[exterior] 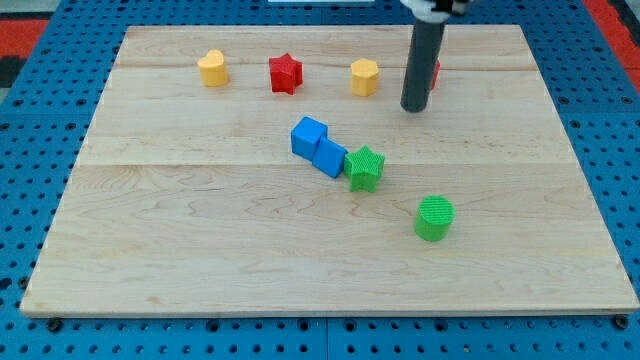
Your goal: Move the green star slightly bottom right side of the blue triangle
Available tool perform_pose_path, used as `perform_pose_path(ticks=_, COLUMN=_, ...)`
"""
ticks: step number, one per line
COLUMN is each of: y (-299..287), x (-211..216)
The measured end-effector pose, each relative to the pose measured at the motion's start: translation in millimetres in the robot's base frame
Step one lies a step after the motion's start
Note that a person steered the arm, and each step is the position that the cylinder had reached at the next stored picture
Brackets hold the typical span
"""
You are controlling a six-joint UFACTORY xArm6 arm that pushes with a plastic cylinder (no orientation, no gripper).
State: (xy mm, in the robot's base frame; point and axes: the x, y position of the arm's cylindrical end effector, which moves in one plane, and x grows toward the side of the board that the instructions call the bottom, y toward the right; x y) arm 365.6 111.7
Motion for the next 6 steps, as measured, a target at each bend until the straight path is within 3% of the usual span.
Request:
perform_pose_path(ticks=1, y=-32.4, x=36.8)
perform_pose_path(ticks=2, y=-29.0, x=56.8)
perform_pose_path(ticks=3, y=-72.7, x=78.9)
perform_pose_path(ticks=4, y=-84.2, x=81.5)
perform_pose_path(ticks=5, y=-56.4, x=81.0)
perform_pose_path(ticks=6, y=-97.5, x=65.3)
